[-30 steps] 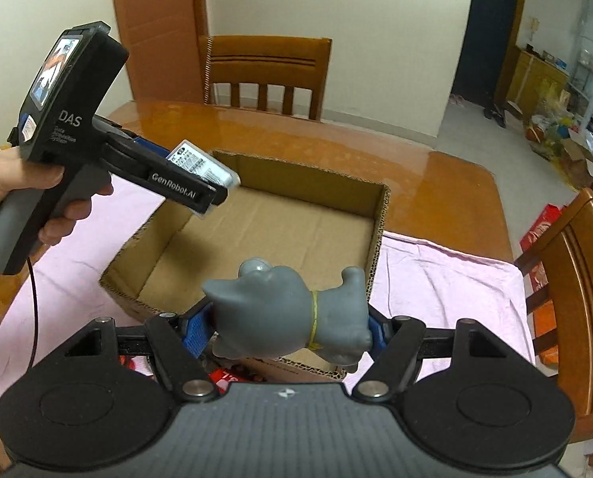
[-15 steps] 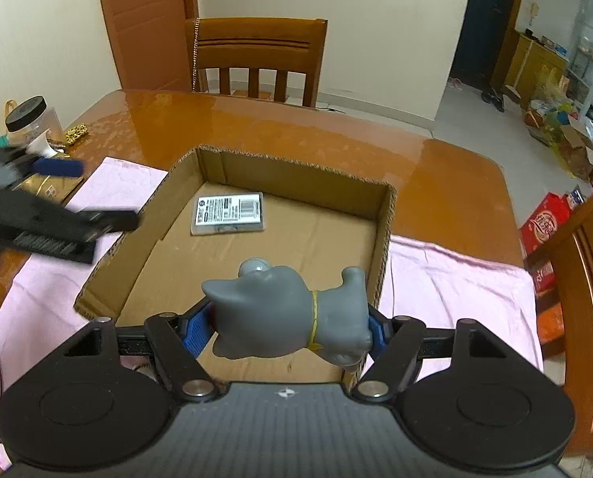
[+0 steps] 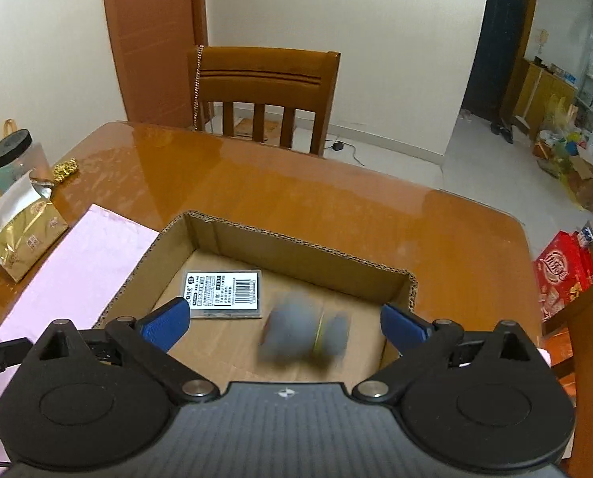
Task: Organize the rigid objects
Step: 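Return both tools from the box toward the remaining items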
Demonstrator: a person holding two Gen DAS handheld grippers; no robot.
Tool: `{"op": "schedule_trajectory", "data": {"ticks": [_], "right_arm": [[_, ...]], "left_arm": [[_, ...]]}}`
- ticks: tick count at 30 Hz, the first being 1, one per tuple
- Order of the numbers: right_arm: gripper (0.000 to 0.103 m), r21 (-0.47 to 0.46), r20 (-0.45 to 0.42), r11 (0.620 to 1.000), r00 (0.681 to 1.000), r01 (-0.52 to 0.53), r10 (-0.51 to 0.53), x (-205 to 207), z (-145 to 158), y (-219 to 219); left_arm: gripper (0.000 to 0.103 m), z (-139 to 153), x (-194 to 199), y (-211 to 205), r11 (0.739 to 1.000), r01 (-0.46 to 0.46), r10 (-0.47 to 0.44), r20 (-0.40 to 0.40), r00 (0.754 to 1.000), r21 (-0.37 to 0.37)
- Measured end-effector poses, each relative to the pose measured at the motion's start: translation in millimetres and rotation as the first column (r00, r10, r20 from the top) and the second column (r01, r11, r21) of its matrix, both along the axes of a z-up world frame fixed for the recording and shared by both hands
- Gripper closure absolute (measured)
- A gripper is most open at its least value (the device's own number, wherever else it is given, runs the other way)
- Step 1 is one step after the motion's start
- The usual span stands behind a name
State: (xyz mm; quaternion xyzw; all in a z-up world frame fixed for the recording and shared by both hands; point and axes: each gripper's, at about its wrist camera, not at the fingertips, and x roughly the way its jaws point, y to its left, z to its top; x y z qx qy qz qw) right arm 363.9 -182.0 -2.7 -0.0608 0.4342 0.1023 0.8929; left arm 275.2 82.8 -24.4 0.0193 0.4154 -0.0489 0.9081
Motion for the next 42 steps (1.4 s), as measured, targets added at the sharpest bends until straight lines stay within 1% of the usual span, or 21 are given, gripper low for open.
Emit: {"op": "schedule_trajectory", "data": {"ticks": [3, 7, 10, 12, 14, 17, 21, 24, 26, 30, 35, 37, 39, 40, 42], "right_arm": [[0.0, 0.011, -0.01, 1.0, 1.0, 0.001, -0.001, -10.4, -1.7, -0.8], [0.0, 0.006, -0.018, 1.0, 1.0, 0.01, -0.01, -34.0, -5.6, -1.9], [0.0, -0.005, -0.024, 0.999, 0.999, 0.037, -0.037, -56.5, -9.5, -5.3], [0.0, -0.007, -0.03, 0.998, 0.998, 0.059, -0.059, -73.9, -13.2, -8.7], [0.0, -0.013, -0.039, 0.996, 0.995, 0.087, -0.087, -92.3, -19.0, -12.5], [0.0, -0.022, -0.049, 0.99, 0.989, 0.138, -0.139, -121.2, -29.9, -18.3], [0.0, -0.022, -0.058, 0.987, 0.985, 0.16, -0.161, -158.1, -43.0, -25.3], [0.0, -0.016, -0.059, 0.988, 0.987, 0.15, -0.151, -180.3, -48.0, -29.9], [0.0, -0.004, -0.066, 0.99, 0.987, 0.143, -0.143, -192.9, -52.4, -34.2], [0.0, -0.019, -0.093, 0.991, 0.987, 0.132, -0.133, -211.1, -67.0, -42.8], [0.0, -0.03, -0.149, 0.991, 0.98, 0.129, -0.132, -231.7, -89.2, -54.7], [0.0, 0.024, -0.151, 0.99, 0.98, 0.138, -0.133, -236.9, -94.9, -62.9], [0.0, 0.058, -0.172, 0.986, 0.974, 0.158, -0.146, -238.3, -97.6, -71.7], [0.0, 0.061, -0.178, 0.985, 0.973, 0.162, -0.149, -239.4, -97.6, -75.4], [0.0, 0.039, -0.182, 0.988, 0.973, 0.15, -0.14, -242.0, -99.7, -79.8]], "left_arm": [[0.002, -3.9, -7.6, 1.2, 1.0, -0.012, 0.012, -0.016, 1.0, 0.007], [0.002, -6.6, -17.8, -0.1, 1.0, -0.015, 0.015, -0.022, 1.0, 0.006], [0.002, -10.1, -25.1, -2.2, 1.0, -0.013, 0.013, -0.024, 1.0, 0.006], [0.002, -13.0, -30.8, -2.6, 1.0, -0.011, 0.011, -0.032, 0.999, -0.009], [0.002, -18.3, -37.3, -4.9, 1.0, -0.006, 0.005, -0.042, 0.999, -0.022], [0.002, -25.0, -48.0, -11.1, 1.0, -0.002, 0.001, -0.05, 0.999, -0.02], [0.002, -29.4, -67.1, -21.5, 1.0, 0.0, 0.0, -0.062, 0.998, -0.002], [0.002, -32.3, -86.1, -30.0, 1.0, 0.0, 0.001, -0.059, 0.998, 0.018], [0.002, -34.7, -98.6, -37.5, 0.999, -0.005, 0.008, -0.075, 0.997, 0.039], [0.002, -39.1, -123.0, -54.5, 0.999, 0.019, -0.015, -0.111, 0.994, 0.038], [0.002, -48.4, -148.2, -75.9, 0.997, 0.049, -0.04, -0.142, 0.989, 0.057], [0.002, -54.4, -157.9, -83.8, 0.995, 0.08, -0.069, -0.158, 0.985, 0.06], [0.002, -59.8, -165.8, -90.0, 0.993, 0.093, -0.079, -0.181, 0.98, 0.072], [0.002, -62.0, -170.1, -92.5, 0.993, 0.096, -0.08, -0.187, 0.979, 0.075], [0.002, -67.1, -177.9, -96.2, 0.992, 0.107, -0.092, -0.204, 0.975, 0.067]]}}
